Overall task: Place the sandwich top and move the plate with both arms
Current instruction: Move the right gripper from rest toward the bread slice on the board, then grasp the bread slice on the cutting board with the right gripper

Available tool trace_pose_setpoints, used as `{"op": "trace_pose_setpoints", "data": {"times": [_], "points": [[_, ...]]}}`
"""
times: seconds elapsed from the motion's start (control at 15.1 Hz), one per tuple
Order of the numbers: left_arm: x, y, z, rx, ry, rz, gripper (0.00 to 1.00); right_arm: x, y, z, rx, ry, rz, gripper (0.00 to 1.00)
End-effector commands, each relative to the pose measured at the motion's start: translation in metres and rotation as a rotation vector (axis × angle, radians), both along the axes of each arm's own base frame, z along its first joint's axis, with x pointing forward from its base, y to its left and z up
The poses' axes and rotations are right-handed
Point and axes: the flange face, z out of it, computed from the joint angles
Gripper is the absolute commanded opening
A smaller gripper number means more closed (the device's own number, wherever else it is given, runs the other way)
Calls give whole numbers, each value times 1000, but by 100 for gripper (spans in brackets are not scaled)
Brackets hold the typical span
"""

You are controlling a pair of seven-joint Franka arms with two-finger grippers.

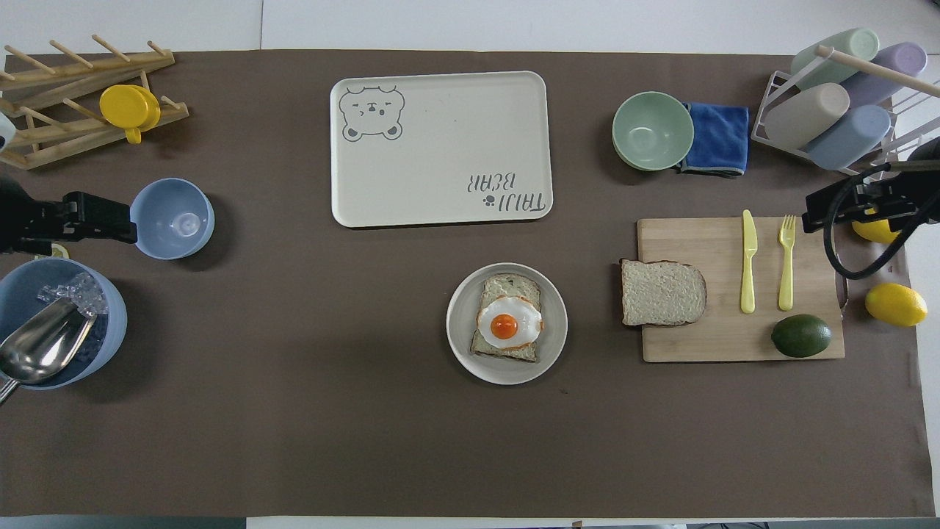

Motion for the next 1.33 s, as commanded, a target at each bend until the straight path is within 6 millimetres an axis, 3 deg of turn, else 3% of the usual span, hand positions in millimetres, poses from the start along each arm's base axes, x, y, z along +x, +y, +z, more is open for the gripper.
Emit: {"op": "trace_pose_setpoints", "data": {"times": [0.0, 0.13, 0.27, 0.33, 0.46, 0.6, 0.66, 0.73, 0.99, 1.26], "points": [[-5, 6, 0, -3, 14, 0, 100, -2, 23, -5, -11, -8, 85, 100], [-5, 5, 0, -3, 14, -1, 100, 10, 56, -28, -90, 16, 117, 100], [-5, 5, 1, -3, 13, -1, 100, 14, 128, -58, -234, 25, 134, 100], [-5, 5, 1, -3, 13, -1, 100, 17, 159, -81, -287, 27, 105, 100], [-5, 5, 1, -3, 13, -1, 100, 20, 196, -116, -306, 24, 59, 100], [-5, 5, 0, -3, 14, -1, 100, 12, 256, -172, -373, 46, 31, 100], [-5, 5, 1, -3, 13, -1, 100, 9, 276, -202, -449, 28, 14, 100], [-5, 5, 1, -3, 13, -1, 100, 15, 278, -223, -463, 20, -11, 100], [-5, 5, 0, -3, 14, -1, 100, 17, 245, -277, -460, 25, -15, 100], [-5, 5, 0, -3, 14, -1, 100, 5, 233, -303, -443, 18, -17, 100]]}}
